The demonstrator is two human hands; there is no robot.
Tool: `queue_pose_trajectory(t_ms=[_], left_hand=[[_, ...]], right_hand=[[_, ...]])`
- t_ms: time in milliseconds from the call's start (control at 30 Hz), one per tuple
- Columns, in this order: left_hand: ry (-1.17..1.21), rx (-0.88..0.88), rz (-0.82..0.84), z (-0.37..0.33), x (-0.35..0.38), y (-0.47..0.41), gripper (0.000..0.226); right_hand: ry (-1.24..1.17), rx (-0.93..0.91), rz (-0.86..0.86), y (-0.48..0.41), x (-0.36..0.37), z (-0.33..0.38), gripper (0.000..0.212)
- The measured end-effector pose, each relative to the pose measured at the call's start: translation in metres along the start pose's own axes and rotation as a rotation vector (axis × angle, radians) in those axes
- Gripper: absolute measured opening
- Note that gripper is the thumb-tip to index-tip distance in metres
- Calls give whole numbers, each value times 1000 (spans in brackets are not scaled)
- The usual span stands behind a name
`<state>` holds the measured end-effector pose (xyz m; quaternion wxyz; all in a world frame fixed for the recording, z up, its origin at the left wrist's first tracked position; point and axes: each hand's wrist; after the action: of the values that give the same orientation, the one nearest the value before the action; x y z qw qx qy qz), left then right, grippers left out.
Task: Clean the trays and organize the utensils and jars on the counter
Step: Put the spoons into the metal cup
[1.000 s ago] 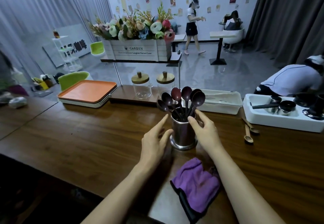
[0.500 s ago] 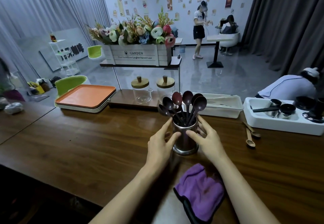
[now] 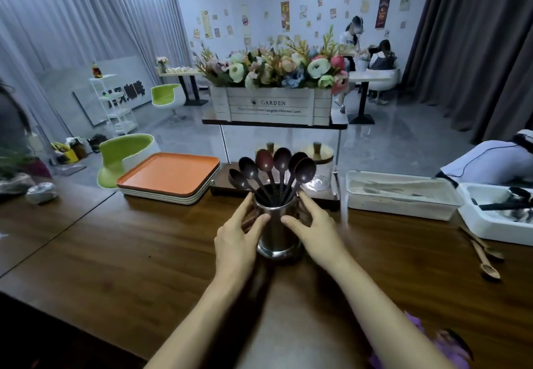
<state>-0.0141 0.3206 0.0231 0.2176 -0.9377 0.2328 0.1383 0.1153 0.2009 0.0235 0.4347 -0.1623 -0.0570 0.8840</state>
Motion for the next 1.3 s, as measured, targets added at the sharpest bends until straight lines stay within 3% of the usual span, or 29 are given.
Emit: queue_pose_trajectory(t_ms=[200,367,633,867,1000,1300], left_hand=[[58,1,-37,35,-50,-93,45],[161,3,49,59,-59,-155,46],[193,23,136,89,-47,-204,53],[190,43,134,93,-38,-235,45],[222,43,130,100,-30,-247,34],[270,46,197,112,-17,-267,42]], right_hand=[[10,-12,-9,-60,94,18,74],[-50,-19,-61,-102,140,20,72],[-6,19,-102,-138,159,13,68],[62,12,-164,-163,169,7,66],[73,37,-186,-177,174,2,68],[100,58,-178,-194,183,-8,79]])
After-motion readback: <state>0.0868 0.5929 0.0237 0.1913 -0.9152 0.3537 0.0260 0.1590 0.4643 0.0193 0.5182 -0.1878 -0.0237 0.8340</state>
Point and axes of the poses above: each hand's wrist, its own y-axis away from the middle knuckle, its own x-axis out of the palm, z = x × y, and after that the axes turned 4 degrees about -z, right-handed
